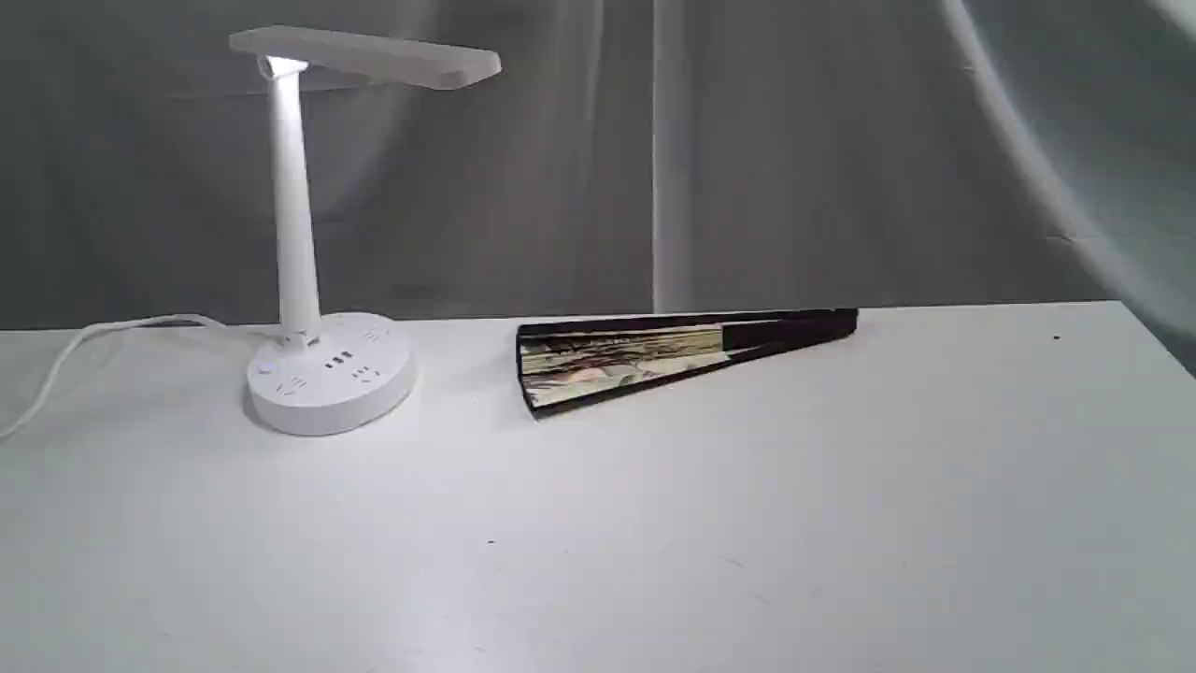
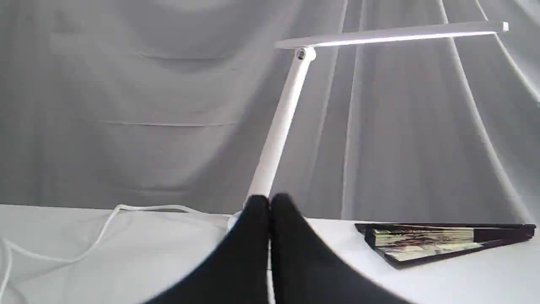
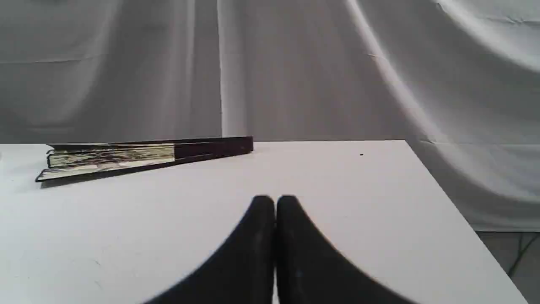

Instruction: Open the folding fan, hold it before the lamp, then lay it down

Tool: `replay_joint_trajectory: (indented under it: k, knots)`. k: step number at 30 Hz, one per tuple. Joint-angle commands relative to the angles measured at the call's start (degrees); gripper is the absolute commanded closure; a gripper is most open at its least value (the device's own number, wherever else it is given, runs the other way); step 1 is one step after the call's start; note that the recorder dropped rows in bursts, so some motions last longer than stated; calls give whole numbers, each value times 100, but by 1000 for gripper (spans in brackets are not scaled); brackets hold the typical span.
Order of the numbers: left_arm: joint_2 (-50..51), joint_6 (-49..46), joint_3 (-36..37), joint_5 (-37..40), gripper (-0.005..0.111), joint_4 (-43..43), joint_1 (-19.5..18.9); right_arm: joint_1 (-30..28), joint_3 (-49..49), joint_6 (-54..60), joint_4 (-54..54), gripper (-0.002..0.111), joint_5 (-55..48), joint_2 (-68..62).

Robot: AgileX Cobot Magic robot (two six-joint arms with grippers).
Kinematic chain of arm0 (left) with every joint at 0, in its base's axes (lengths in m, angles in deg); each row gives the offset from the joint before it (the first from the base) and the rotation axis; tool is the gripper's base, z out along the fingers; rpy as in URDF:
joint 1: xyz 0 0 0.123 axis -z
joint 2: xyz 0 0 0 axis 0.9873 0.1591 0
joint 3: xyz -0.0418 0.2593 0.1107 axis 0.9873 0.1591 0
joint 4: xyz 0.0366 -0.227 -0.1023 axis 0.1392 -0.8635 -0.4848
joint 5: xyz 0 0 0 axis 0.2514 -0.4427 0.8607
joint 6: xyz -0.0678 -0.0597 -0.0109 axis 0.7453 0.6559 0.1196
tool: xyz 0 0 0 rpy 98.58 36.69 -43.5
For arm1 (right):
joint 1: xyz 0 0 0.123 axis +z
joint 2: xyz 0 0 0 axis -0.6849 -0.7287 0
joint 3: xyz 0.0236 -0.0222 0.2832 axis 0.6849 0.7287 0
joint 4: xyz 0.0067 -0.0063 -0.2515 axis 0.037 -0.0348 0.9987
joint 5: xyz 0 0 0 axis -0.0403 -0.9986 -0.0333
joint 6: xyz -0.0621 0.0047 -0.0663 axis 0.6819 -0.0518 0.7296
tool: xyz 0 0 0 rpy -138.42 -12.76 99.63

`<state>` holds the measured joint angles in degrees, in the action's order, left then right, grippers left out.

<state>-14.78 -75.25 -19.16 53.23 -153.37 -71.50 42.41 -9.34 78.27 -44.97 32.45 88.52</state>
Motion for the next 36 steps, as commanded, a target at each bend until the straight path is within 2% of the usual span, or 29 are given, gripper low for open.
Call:
replay_joint_trajectory:
  k: [1,11,16,21,30,36]
  knots:
    - [-28,15,22,-36,107,-41,22,-33,16,-24,54,108,96,21]
    - [-28,15,22,-36,107,-41,22,-33,16,-24,-160,108,95,21]
    - [-28,15,22,-36,107,-41,22,-33,16,-24,-1332,108,348,21]
    - [-28,15,22,-36,107,-41,22,-33,16,-26,-2021,108,847,21]
    - [-28,15,22,-36,107,-41,22,-33,-1029,-7,-1997,108,918,11]
    - [-28,15,22,-36,107,-41,22,-33,-1612,38,-1815,108,999,-1313]
